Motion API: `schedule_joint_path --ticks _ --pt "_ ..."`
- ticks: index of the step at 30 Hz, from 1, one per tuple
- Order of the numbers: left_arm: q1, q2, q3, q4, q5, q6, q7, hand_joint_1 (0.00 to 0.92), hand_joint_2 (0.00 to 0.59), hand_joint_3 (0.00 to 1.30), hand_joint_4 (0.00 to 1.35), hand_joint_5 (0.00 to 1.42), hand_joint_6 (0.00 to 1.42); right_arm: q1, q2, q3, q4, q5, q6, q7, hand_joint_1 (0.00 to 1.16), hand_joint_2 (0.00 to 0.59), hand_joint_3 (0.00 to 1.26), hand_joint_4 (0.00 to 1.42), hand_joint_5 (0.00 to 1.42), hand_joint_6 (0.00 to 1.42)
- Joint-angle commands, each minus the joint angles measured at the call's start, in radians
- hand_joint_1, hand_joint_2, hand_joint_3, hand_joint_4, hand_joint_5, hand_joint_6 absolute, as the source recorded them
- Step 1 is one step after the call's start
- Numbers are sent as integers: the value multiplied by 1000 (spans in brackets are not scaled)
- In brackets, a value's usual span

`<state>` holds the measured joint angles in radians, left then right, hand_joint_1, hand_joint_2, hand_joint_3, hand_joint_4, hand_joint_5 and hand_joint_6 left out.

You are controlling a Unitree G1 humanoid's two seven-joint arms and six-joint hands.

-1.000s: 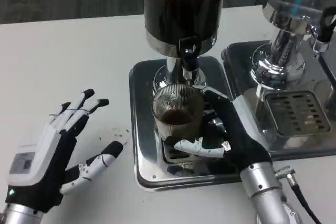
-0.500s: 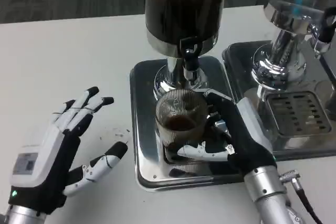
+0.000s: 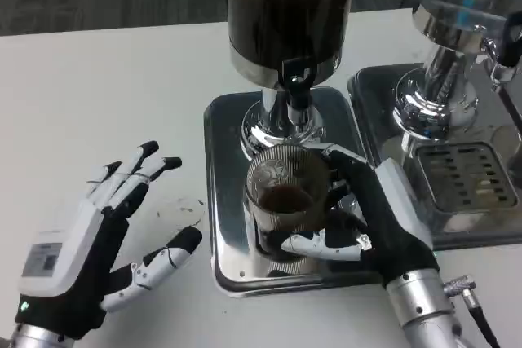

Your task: Grasp the cup under the faucet to collect the drink, then remove the cup.

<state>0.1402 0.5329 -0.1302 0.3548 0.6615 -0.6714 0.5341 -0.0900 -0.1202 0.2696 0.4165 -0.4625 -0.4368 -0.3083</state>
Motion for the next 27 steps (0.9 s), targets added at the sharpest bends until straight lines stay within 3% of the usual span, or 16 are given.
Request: schedule_joint_path --ticks 1,27 --pt "8 -5 9 -12 -8 7 -11 0 216 241 81 230 121 7 9 -15 -50 0 -8 -21 1008 152 552 577 601 732" --pt "11 -10 6 -13 -9 7 -14 0 217 231 81 232 121 33 9 -31 -112 3 0 -1 995 154 552 602 627 774"
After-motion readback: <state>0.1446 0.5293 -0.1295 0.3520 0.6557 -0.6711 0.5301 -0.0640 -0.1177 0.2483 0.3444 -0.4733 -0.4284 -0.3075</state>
